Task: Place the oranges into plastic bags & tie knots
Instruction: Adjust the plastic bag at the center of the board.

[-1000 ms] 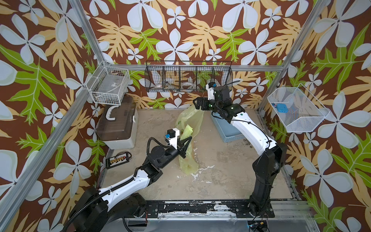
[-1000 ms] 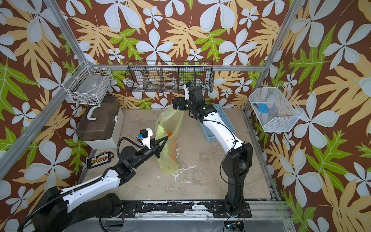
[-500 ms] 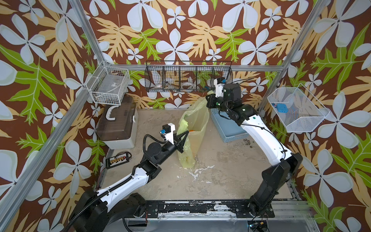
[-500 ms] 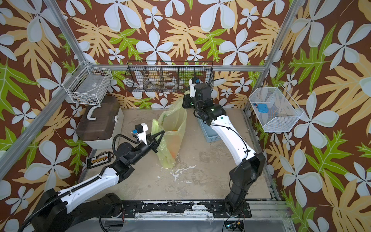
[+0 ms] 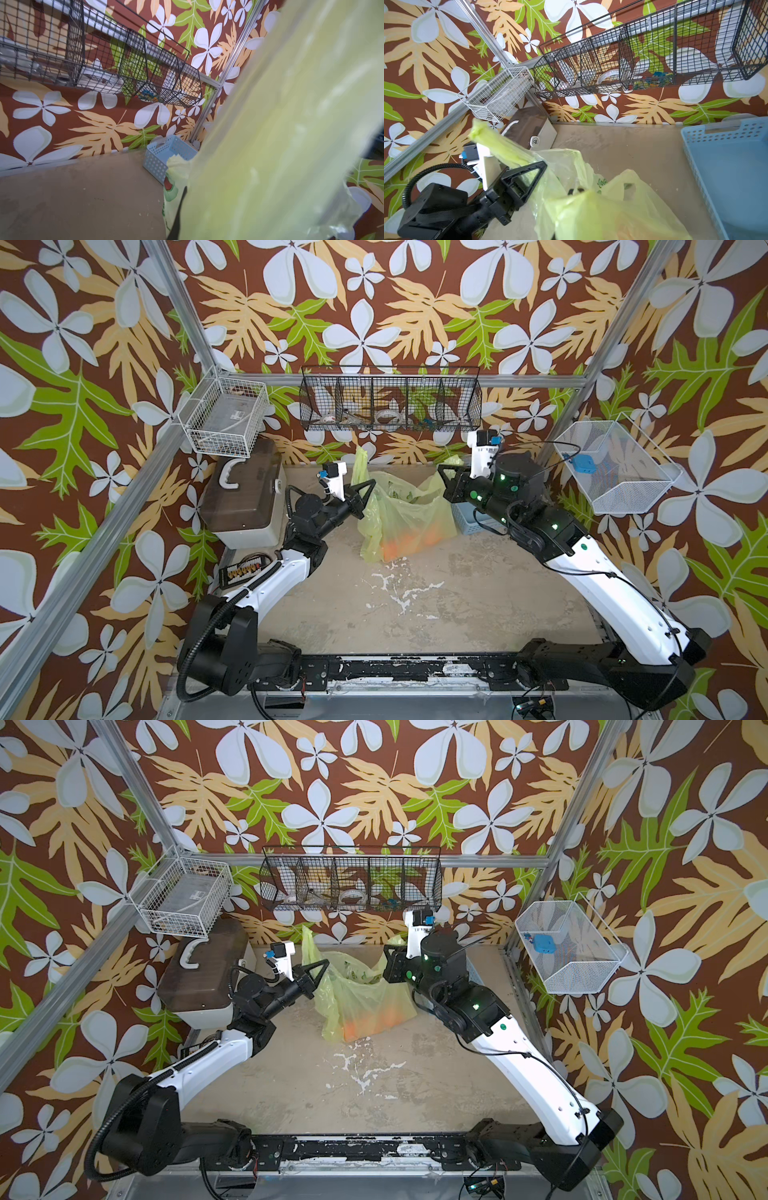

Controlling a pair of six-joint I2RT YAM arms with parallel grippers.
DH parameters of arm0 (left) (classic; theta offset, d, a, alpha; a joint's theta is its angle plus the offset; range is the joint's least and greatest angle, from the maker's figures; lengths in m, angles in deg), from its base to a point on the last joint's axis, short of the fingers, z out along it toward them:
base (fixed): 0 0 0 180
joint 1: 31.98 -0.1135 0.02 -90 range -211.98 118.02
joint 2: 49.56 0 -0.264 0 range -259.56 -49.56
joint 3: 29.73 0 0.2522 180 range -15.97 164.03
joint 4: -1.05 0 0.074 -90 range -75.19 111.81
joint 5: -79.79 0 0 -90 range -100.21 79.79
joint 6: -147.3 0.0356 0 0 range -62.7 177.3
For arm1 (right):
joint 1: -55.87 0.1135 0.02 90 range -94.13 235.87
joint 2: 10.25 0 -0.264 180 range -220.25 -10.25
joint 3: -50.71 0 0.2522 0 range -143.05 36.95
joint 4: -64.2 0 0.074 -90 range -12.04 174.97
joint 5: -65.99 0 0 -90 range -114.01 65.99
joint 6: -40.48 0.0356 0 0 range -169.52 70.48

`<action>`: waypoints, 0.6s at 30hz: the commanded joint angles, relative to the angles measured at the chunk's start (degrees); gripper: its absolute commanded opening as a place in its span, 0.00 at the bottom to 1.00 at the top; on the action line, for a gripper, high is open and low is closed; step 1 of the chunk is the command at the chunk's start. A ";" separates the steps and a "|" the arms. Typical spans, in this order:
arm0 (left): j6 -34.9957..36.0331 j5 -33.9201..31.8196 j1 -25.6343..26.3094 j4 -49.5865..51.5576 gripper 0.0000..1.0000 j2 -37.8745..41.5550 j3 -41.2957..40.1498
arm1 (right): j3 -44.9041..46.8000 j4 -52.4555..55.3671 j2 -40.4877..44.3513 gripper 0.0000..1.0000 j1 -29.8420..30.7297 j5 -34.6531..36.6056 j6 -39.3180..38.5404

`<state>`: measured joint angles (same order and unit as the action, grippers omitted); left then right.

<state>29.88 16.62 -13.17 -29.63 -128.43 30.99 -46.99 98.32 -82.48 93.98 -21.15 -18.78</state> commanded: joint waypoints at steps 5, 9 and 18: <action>-2.57 8.98 -0.23 4.00 0.00 -5.11 3.44 | 5.76 -2.87 -2.04 0.00 0.88 3.46 -6.13; -1.13 10.25 -0.20 12.36 0.00 -6.20 6.17 | 0.95 -0.46 -4.88 0.00 -0.23 -2.50 -14.21; 0.09 9.38 -0.25 13.93 0.00 -4.62 4.52 | -3.03 3.75 -4.37 0.63 -7.12 -8.70 -14.86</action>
<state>29.40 25.02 -13.32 -16.32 -133.24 35.69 -49.11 101.23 -87.50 88.41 -28.32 -33.71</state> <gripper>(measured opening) 0.048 0.679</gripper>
